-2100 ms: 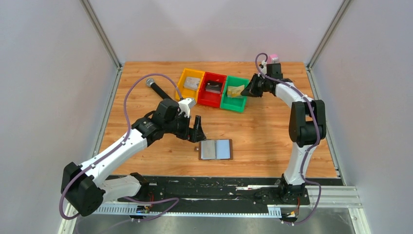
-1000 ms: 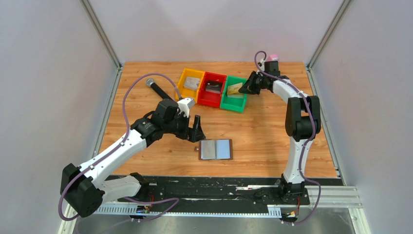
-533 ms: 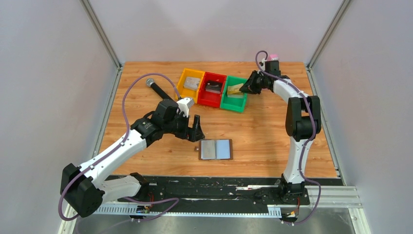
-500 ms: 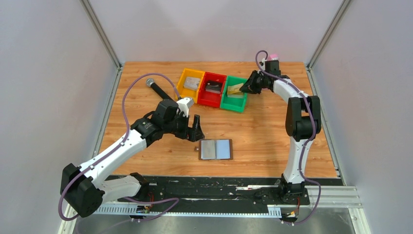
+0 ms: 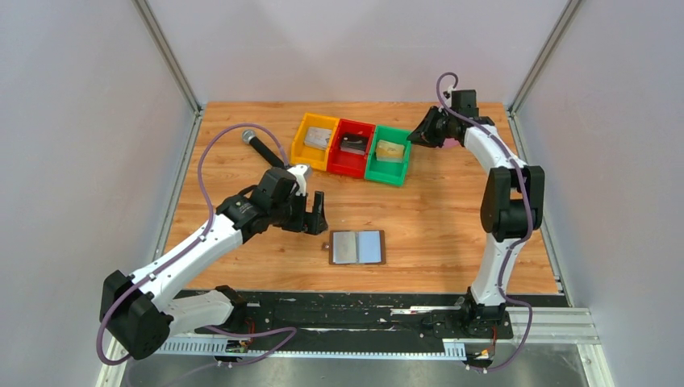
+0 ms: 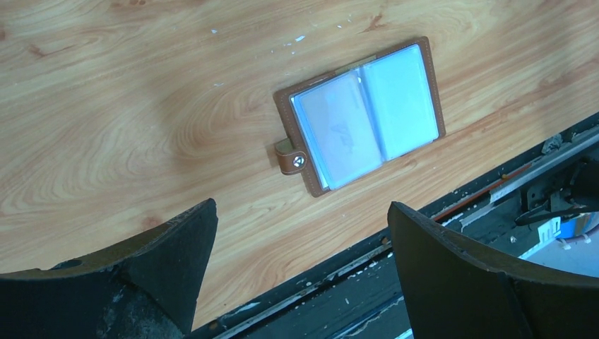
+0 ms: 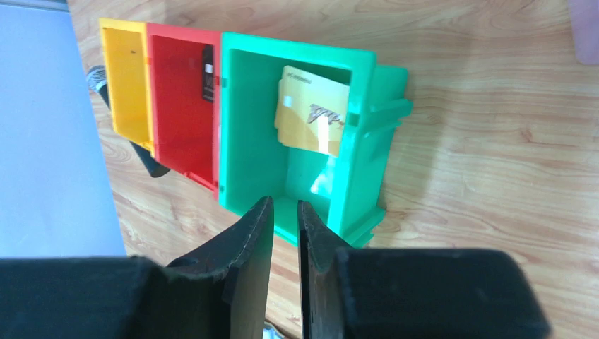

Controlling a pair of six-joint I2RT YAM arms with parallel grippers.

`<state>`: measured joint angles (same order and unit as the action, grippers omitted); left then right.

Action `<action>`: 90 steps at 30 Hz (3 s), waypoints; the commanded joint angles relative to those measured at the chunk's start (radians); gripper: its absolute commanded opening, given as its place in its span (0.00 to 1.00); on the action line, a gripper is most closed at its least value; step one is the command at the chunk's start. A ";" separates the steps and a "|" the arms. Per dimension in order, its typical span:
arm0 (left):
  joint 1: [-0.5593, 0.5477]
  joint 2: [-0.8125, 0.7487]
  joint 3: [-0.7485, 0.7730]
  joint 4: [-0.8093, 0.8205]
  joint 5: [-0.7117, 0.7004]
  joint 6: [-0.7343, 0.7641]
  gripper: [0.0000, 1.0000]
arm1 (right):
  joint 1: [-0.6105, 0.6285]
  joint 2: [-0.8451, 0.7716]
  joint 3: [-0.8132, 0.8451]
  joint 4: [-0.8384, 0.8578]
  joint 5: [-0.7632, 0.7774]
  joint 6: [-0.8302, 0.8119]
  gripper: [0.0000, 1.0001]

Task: Take the credit cards out of the card holder
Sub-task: Place the credit card in the storage box, then remove the credit card from the card holder.

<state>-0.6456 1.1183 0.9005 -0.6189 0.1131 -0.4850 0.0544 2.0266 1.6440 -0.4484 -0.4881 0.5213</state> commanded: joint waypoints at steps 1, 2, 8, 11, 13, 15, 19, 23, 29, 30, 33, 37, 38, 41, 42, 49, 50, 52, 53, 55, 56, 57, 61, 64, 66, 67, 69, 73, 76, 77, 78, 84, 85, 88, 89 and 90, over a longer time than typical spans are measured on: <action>-0.001 0.015 -0.008 -0.004 -0.016 -0.038 0.97 | -0.001 -0.140 -0.006 -0.016 -0.003 -0.007 0.21; 0.000 0.020 -0.015 0.000 -0.006 -0.041 0.95 | 0.001 -0.163 -0.026 -0.014 -0.010 -0.004 0.21; 0.000 0.073 -0.089 0.094 0.089 -0.075 0.86 | 0.026 -0.336 -0.228 0.009 -0.008 0.004 0.25; 0.000 0.110 -0.124 0.148 0.104 -0.091 0.83 | 0.049 -0.438 -0.351 0.039 -0.007 0.005 0.26; 0.000 0.139 -0.138 0.176 0.110 -0.096 0.81 | 0.075 -0.520 -0.433 0.051 0.000 0.001 0.27; -0.001 0.175 -0.150 0.205 0.115 -0.095 0.81 | 0.106 -0.583 -0.503 0.060 0.012 -0.004 0.28; -0.001 0.248 -0.162 0.261 0.121 -0.084 0.80 | 0.177 -0.706 -0.630 0.072 0.047 0.007 0.31; 0.000 0.306 -0.153 0.289 0.124 -0.082 0.77 | 0.261 -0.801 -0.729 0.083 0.089 0.034 0.35; -0.001 0.355 -0.159 0.331 0.145 -0.087 0.72 | 0.372 -0.882 -0.837 0.141 0.123 0.110 0.39; -0.001 0.364 -0.159 0.340 0.149 -0.088 0.71 | 0.393 -0.885 -0.853 0.157 0.122 0.123 0.38; -0.001 0.376 -0.162 0.357 0.169 -0.088 0.61 | 0.454 -0.874 -0.892 0.215 0.130 0.160 0.35; 0.000 0.394 -0.163 0.371 0.187 -0.085 0.44 | 0.545 -0.809 -0.924 0.290 0.150 0.192 0.35; 0.000 0.398 -0.163 0.372 0.194 -0.084 0.39 | 0.566 -0.790 -0.925 0.299 0.165 0.197 0.35; -0.001 0.401 -0.163 0.370 0.205 -0.080 0.23 | 0.619 -0.727 -0.924 0.319 0.204 0.206 0.37; -0.001 0.400 -0.163 0.372 0.214 -0.080 0.15 | 0.633 -0.708 -0.920 0.319 0.220 0.208 0.38; -0.001 0.336 -0.183 0.407 0.273 -0.096 0.00 | 0.749 -0.614 -0.864 0.275 0.377 0.194 0.52; -0.001 0.330 -0.185 0.411 0.287 -0.099 0.00 | 0.760 -0.604 -0.860 0.275 0.384 0.194 0.54; 0.000 0.316 -0.189 0.424 0.309 -0.106 0.00 | 0.783 -0.586 -0.851 0.271 0.395 0.191 0.57; 0.000 0.308 -0.191 0.431 0.315 -0.112 0.00 | 0.795 -0.577 -0.844 0.267 0.407 0.189 0.58; 0.000 0.290 -0.193 0.438 0.332 -0.118 0.00 | 0.832 -0.545 -0.815 0.239 0.459 0.179 0.60; 0.000 0.285 -0.194 0.437 0.332 -0.119 0.00 | 0.840 -0.536 -0.808 0.229 0.479 0.175 0.60; -0.001 0.282 -0.195 0.437 0.332 -0.119 0.00 | 0.848 -0.528 -0.803 0.219 0.505 0.172 0.60; 0.000 0.273 -0.198 0.433 0.334 -0.118 0.00 | 0.868 -0.502 -0.790 0.197 0.568 0.169 0.61; 0.000 0.263 -0.202 0.435 0.336 -0.120 0.00 | 0.886 -0.492 -0.786 0.195 0.575 0.175 0.61; 0.000 0.258 -0.205 0.436 0.337 -0.124 0.00 | 0.896 -0.483 -0.783 0.194 0.584 0.177 0.61; 0.000 0.257 -0.205 0.436 0.336 -0.126 0.00 | 0.903 -0.478 -0.781 0.191 0.590 0.178 0.61; 0.000 0.253 -0.207 0.438 0.335 -0.128 0.00 | 0.908 -0.466 -0.777 0.187 0.595 0.181 0.61; -0.001 0.250 -0.206 0.438 0.337 -0.128 0.00 | 0.918 -0.447 -0.772 0.174 0.614 0.184 0.59; 0.000 0.247 -0.209 0.436 0.336 -0.126 0.00 | 0.921 -0.447 -0.771 0.157 0.640 0.191 0.54; 0.000 0.246 -0.210 0.435 0.335 -0.126 0.00 | 0.921 -0.449 -0.772 0.152 0.649 0.193 0.53; 0.000 0.246 -0.210 0.433 0.335 -0.125 0.00 | 0.922 -0.452 -0.773 0.146 0.657 0.195 0.52; -0.001 0.249 -0.211 0.432 0.333 -0.120 0.00 | 0.921 -0.462 -0.773 0.122 0.680 0.204 0.50; 0.000 0.252 -0.210 0.431 0.332 -0.119 0.00 | 0.922 -0.466 -0.771 0.119 0.682 0.206 0.50; 0.000 0.254 -0.209 0.429 0.331 -0.117 0.00 | 0.921 -0.475 -0.767 0.100 0.703 0.211 0.51; 0.000 0.253 -0.209 0.430 0.330 -0.116 0.00 | 0.922 -0.478 -0.767 0.093 0.713 0.213 0.51; 0.000 0.252 -0.209 0.428 0.331 -0.115 0.00 | 0.921 -0.480 -0.767 0.085 0.722 0.214 0.52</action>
<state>-0.6456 1.4017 0.6922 -0.2111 0.4362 -0.6041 0.9726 1.5692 0.8513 -0.3088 0.1658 0.7181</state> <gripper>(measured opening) 0.019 0.509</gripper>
